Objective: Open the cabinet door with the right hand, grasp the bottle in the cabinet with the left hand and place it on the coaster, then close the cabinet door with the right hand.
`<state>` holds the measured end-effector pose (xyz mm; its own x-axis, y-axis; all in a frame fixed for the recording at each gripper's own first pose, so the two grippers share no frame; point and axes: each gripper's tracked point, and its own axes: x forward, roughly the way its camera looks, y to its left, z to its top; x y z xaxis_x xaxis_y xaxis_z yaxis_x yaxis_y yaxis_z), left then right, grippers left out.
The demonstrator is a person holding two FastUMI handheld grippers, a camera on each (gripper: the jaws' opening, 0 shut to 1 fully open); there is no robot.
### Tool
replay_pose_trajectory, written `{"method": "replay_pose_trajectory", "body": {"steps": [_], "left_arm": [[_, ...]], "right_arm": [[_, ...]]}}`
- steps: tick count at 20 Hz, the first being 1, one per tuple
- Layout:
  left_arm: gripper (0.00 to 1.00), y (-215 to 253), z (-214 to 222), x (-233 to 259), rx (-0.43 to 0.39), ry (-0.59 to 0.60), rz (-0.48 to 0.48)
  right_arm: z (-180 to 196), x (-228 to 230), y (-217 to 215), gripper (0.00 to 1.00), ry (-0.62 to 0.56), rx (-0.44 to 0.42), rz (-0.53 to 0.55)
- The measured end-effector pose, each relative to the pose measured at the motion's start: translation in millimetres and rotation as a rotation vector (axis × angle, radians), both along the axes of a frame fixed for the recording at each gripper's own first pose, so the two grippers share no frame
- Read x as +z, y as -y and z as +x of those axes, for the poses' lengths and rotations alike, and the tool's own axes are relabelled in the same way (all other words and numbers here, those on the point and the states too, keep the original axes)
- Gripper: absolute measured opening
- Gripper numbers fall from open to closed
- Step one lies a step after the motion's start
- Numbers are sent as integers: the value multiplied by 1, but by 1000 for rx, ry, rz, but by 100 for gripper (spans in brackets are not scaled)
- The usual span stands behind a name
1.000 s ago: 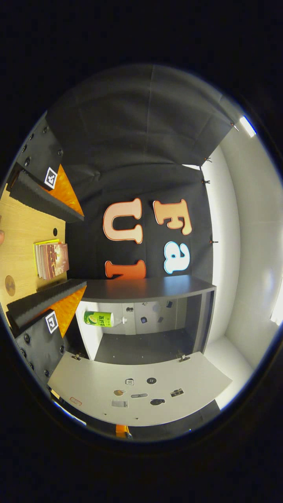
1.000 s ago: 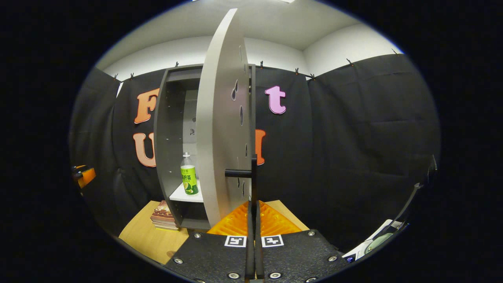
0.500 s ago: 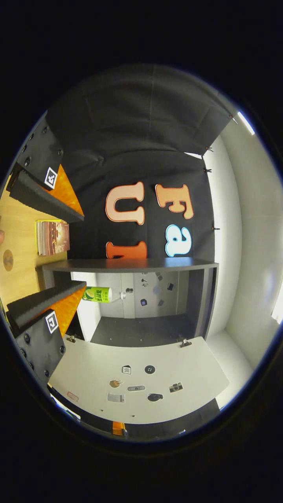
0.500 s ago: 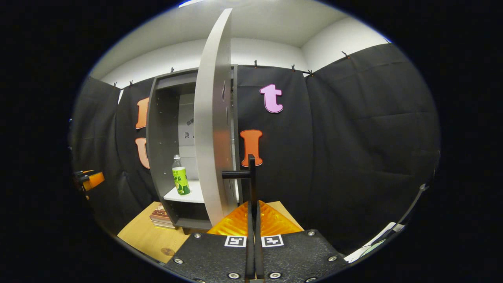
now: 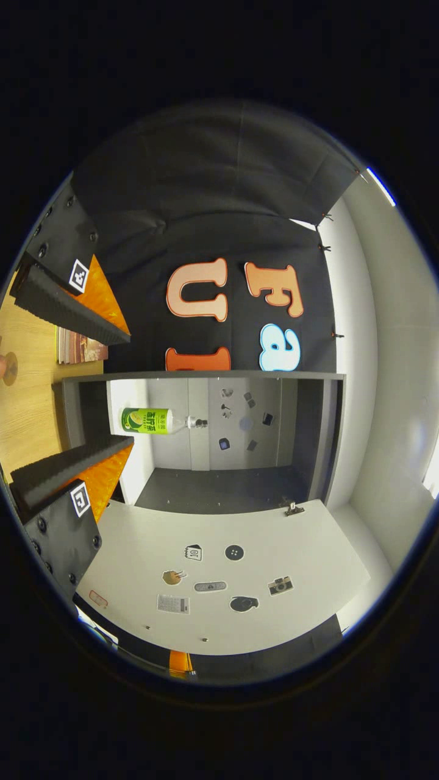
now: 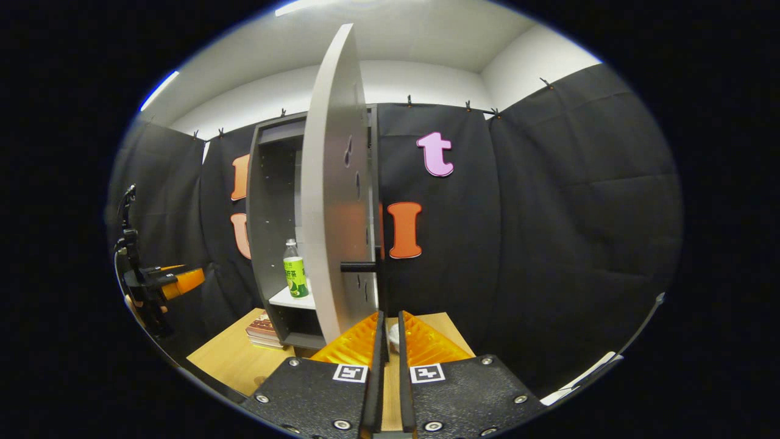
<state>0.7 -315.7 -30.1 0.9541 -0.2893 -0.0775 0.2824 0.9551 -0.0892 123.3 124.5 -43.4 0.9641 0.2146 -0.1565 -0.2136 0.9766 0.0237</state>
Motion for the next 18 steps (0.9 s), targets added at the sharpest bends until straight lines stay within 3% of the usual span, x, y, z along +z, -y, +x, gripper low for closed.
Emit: {"method": "replay_pose_trajectory", "body": {"steps": [4, 5, 8, 10, 11, 12, 14, 15, 16, 17, 18], "left_arm": [[100, 43, 30, 0, -51, -1, -35], [94, 54, 40, 0, -63, -3, -47], [97, 86, 74, -5, -98, -19, -61], [100, 99, 102, -11, -99, -29, -54], [97, 105, 114, -14, -99, -29, -53], [94, 111, 126, -17, -99, -25, -54], [97, 123, 147, -21, -102, -12, -47], [100, 127, 159, -23, -99, -9, -46], [94, 133, 170, -27, -101, -8, -42], [97, 136, 180, -30, -95, -8, -33], [94, 140, 189, -34, -92, -5, -27]], "right_arm": [[6, 3, 19, 15, 22, -99, 11], [6, 3, 27, 16, 26, -128, 7], [5, 2, 42, 25, 28, -200, 0], [5, 2, 52, 52, 25, -238, -12], [5, 1, 57, 52, 23, -252, -17], [5, 1, 60, 58, 22, -266, -22], [3, 1, 69, 77, 17, -294, -33], [4, -1, 73, 81, 16, -310, -37], [2, -2, 76, 90, 15, -324, -40], [2, -2, 78, 92, 14, -339, -40], [0, -3, 81, 96, 11, -354, -40]]}}
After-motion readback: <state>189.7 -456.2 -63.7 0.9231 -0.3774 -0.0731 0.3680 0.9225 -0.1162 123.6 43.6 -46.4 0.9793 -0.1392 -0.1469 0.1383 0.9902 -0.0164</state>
